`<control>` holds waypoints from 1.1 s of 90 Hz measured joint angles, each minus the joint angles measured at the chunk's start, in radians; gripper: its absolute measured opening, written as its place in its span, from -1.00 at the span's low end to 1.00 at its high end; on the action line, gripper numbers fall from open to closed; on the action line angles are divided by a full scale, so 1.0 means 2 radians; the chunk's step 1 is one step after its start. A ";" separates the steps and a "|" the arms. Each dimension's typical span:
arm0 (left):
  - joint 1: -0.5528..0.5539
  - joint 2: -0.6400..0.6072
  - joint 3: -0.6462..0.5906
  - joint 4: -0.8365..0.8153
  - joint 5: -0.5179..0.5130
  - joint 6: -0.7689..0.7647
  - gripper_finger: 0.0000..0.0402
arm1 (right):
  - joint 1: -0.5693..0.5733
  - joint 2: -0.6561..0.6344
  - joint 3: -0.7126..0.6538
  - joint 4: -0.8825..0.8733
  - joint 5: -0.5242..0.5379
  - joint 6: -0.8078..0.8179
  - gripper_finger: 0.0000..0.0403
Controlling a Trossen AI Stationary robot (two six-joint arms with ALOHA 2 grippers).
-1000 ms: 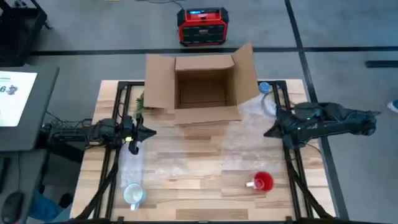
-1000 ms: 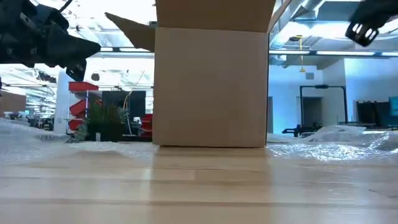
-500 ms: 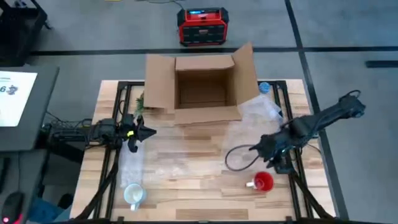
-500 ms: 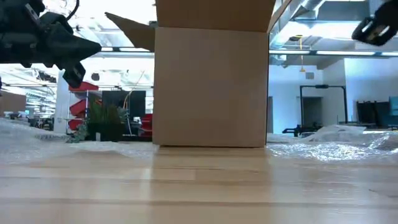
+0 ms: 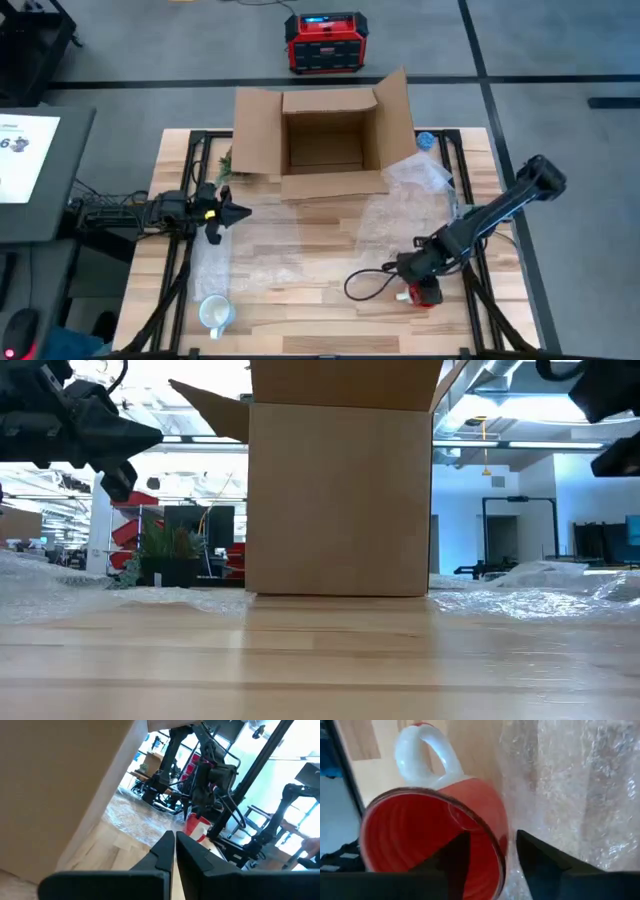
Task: Wrap mug
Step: Wrap the red mug with bubble wrap
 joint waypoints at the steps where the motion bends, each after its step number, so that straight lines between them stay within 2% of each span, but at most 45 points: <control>1: 0.000 0.000 0.000 0.000 0.000 0.001 -1.00 | 0.000 0.001 0.000 0.000 0.000 0.000 -0.47; 9: 0.000 0.000 0.000 0.000 -0.004 0.003 -1.00 | 0.000 0.007 0.001 -0.002 -0.003 0.001 -0.82; 14: 0.000 0.000 0.000 0.000 -0.008 0.003 -1.00 | -0.004 0.008 0.010 -0.015 -0.010 0.005 -0.93; 31: 0.000 0.000 0.000 0.000 -0.011 0.010 -1.00 | -0.065 0.018 0.114 -0.043 -0.014 0.030 -0.97; 47: 0.000 0.000 0.000 0.000 -0.013 0.010 -1.00 | -0.136 0.104 0.235 -0.050 -0.009 -0.006 -0.98; 61: 0.000 0.000 0.000 0.000 -0.013 0.010 -1.00 | -0.163 0.199 0.332 -0.075 -0.009 -0.071 -0.99; 74: 0.000 0.000 0.000 0.000 -0.014 0.008 -1.00 | -0.174 0.258 0.414 -0.105 -0.025 -0.161 -0.99; 86: 0.000 0.000 0.000 -0.001 -0.014 0.008 -1.00 | -0.178 0.285 0.484 -0.132 -0.058 -0.247 -0.99; 99: 0.000 0.000 0.000 -0.001 -0.014 0.006 -1.00 | -0.177 0.281 0.520 -0.246 -0.066 -0.297 -0.99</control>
